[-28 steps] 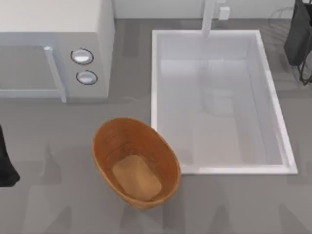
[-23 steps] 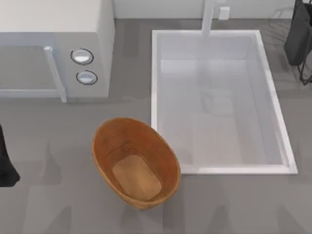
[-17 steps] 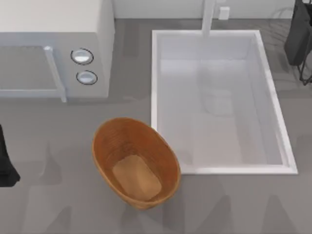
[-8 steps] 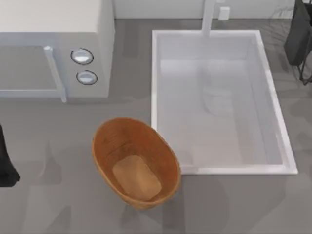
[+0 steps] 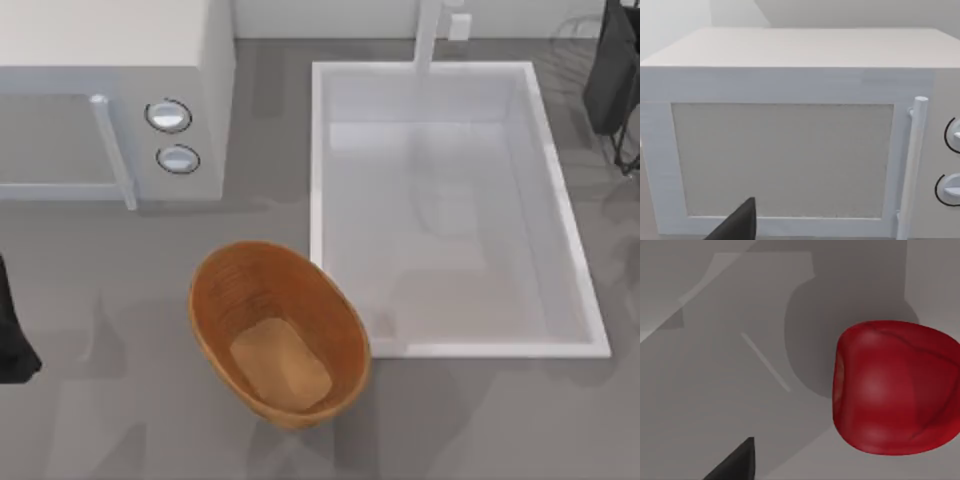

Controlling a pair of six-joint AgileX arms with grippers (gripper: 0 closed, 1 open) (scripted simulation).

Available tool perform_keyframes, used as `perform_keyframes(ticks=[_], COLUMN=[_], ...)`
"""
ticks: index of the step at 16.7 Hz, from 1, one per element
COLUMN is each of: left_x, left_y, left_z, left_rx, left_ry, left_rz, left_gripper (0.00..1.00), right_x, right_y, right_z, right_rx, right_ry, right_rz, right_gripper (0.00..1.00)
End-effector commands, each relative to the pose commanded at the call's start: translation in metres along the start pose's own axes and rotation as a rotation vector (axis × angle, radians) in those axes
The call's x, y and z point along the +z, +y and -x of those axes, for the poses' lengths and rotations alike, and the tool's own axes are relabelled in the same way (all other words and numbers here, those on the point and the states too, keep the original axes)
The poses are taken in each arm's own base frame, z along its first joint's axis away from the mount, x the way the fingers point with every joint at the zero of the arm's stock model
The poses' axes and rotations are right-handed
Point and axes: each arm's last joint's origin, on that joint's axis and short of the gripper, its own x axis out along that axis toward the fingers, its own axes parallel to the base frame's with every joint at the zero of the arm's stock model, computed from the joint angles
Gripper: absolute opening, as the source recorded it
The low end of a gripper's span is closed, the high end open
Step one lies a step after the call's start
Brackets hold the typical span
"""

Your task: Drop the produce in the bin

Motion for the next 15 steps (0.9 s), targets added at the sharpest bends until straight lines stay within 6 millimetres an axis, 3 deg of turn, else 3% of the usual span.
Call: perform_keyframes(ticks=[7, 15], left_x=[0.000, 0.000], left_y=[0.000, 0.000], left_z=[0.000, 0.000], left_rx=[0.000, 0.000], left_ry=[0.000, 0.000], left_rz=[0.000, 0.000], left_gripper=[1.00, 1.00], right_x=[0.003, 0.002], right_y=[-0.003, -0.004], right_z=[-0.003, -0.069], right_rx=[0.008, 0.007], right_ry=[0.005, 0.003], right_rz=[0.014, 0.011], right_gripper=[1.00, 1.00])
